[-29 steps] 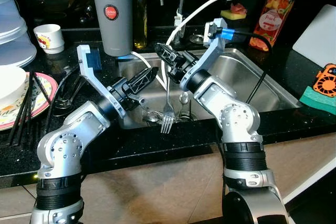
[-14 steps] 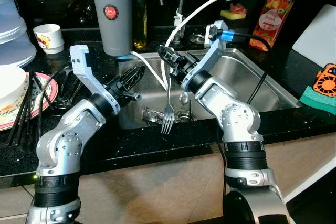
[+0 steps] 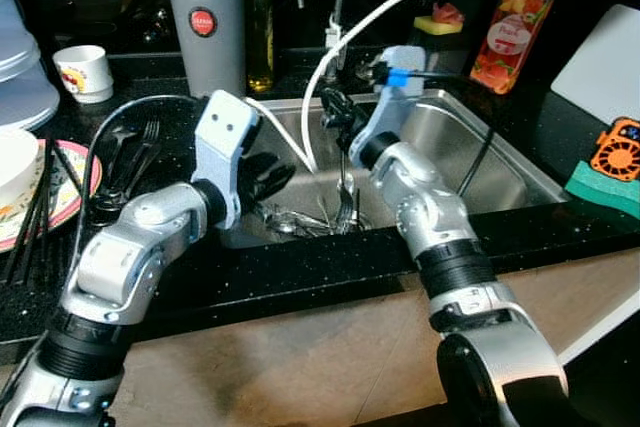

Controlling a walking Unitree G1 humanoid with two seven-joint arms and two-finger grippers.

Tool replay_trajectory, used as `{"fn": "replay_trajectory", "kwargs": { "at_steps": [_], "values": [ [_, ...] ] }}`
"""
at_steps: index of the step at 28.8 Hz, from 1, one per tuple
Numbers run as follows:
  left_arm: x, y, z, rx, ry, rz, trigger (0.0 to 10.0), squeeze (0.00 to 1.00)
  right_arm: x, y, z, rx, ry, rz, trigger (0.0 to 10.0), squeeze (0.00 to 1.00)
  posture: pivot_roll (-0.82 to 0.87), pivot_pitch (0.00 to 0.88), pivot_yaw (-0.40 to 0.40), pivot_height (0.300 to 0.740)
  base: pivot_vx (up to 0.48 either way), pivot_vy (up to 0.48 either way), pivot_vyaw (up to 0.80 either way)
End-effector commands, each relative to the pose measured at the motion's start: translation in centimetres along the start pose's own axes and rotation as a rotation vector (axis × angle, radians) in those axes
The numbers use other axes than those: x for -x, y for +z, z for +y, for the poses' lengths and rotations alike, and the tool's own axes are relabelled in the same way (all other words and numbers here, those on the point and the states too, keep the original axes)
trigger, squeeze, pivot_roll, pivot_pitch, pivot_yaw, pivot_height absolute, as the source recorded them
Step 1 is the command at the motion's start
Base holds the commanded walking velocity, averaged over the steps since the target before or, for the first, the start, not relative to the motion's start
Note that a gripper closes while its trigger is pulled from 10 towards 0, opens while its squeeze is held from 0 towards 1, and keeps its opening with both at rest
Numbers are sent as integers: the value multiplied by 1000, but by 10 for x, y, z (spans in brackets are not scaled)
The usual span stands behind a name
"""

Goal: Kitchen organization

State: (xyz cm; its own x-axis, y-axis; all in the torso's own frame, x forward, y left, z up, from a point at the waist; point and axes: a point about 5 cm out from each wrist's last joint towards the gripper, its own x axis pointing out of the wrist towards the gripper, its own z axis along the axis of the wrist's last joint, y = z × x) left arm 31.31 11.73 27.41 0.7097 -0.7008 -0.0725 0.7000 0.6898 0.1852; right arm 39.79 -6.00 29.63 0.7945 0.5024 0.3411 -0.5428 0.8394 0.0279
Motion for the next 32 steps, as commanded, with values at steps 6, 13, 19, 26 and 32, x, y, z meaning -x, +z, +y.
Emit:
{"fn": "replay_trajectory", "kwargs": {
  "at_steps": [6,13,19,26,32],
  "values": [
    [6,-1,0,-4,17,65,10000,0,4,-48,10,21,14,169,0,0,3,123,-38,740,0,0,0],
    [11,5,2,-8,50,53,10000,0,-6,-39,12,-7,-15,128,0,0,9,129,-50,740,0,0,0],
    [14,9,8,12,103,23,10000,0,-20,-3,9,-22,-1,23,0,0,5,130,-57,740,0,0,0],
    [14,15,17,37,171,-30,10000,0,-31,47,-2,-62,-3,-106,0,0,-1,125,-55,740,0,0,0],
    [15,17,21,48,197,-63,10000,0,-33,83,-14,-78,-20,-189,0,0,-9,116,-53,740,0,0,0]
  ]
}}
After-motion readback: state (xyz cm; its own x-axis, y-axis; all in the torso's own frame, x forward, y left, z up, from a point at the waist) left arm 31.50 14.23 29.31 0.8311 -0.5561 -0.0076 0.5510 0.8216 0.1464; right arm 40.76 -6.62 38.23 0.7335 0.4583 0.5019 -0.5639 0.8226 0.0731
